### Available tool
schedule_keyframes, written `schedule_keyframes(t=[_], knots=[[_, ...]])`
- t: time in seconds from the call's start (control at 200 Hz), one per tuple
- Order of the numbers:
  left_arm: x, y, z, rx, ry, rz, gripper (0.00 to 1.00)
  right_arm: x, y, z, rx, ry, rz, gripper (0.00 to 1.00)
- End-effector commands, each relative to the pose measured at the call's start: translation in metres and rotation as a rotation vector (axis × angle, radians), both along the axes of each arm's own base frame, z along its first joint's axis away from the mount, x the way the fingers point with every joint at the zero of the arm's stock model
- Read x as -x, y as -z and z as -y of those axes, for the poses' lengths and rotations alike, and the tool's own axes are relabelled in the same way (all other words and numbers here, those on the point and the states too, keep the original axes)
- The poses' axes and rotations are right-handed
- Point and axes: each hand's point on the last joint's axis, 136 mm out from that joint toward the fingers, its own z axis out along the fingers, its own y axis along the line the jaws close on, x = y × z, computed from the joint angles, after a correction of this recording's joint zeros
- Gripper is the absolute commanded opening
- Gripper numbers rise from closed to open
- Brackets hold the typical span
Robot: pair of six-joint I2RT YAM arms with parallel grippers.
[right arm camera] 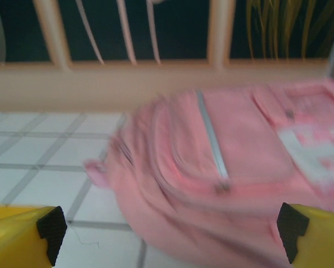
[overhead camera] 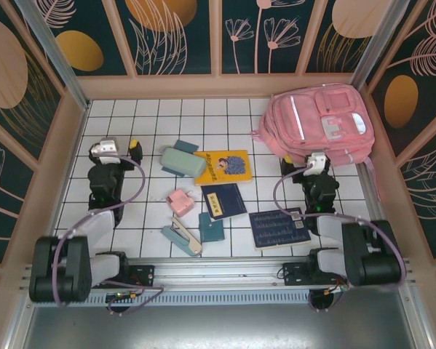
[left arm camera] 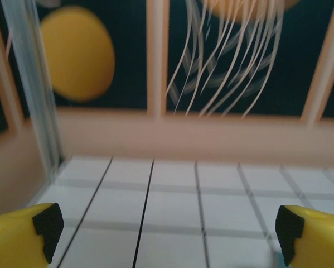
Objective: Pack books, pencil case, and school supplies into a backpack
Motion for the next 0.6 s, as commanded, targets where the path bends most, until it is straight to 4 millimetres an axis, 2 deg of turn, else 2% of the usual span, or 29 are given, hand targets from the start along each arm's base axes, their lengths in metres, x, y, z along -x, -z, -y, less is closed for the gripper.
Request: schedule_keyframes(t=[0.0,0.055,0.105,0.16,0.23,0.28,0.36,0.43,0.46,0.545,0.596], knots=[[0.011,-0.069,0.04,-0.051,0.171,0.118,0.99,0.014,-0.062,-0.036,0.073,-0.064,0.136,0.99],[0.025,-0.098,0.062,-0.056,0.287,0.167,0.99,0.026,-0.09,-0.057,0.095,-0.114,0.189,0.99],[0.035,-0.113,0.076,-0.072,0.356,0.185,0.99,0.035,-0.11,-0.072,0.113,-0.155,0.218,0.99],[0.041,-0.122,0.076,-0.06,0.354,0.194,0.99,0.041,-0.13,-0.082,0.092,-0.197,0.231,0.99],[0.046,-0.121,0.071,-0.033,0.328,0.212,0.99,0.042,-0.141,-0.085,0.037,-0.224,0.211,0.99],[0.046,-0.109,0.065,-0.03,0.292,0.219,0.99,0.042,-0.133,-0.087,0.059,-0.252,0.192,0.99],[0.041,-0.073,0.044,0.027,0.177,0.186,0.99,0.036,-0.11,-0.082,0.077,-0.254,0.152,0.99],[0.041,-0.047,0.025,0.087,0.073,0.164,0.99,0.031,-0.09,-0.063,0.034,-0.198,0.118,0.99],[0.041,-0.036,0.019,0.089,0.039,0.148,0.99,0.031,-0.088,-0.057,0.017,-0.183,0.119,0.99],[0.039,-0.002,0.004,0.052,-0.057,0.08,0.99,0.031,-0.067,-0.02,-0.042,-0.052,0.11,0.99],[0.038,0.005,-0.006,0.09,-0.103,0.071,0.99,0.034,-0.061,-0.007,-0.065,-0.02,0.125,0.99]])
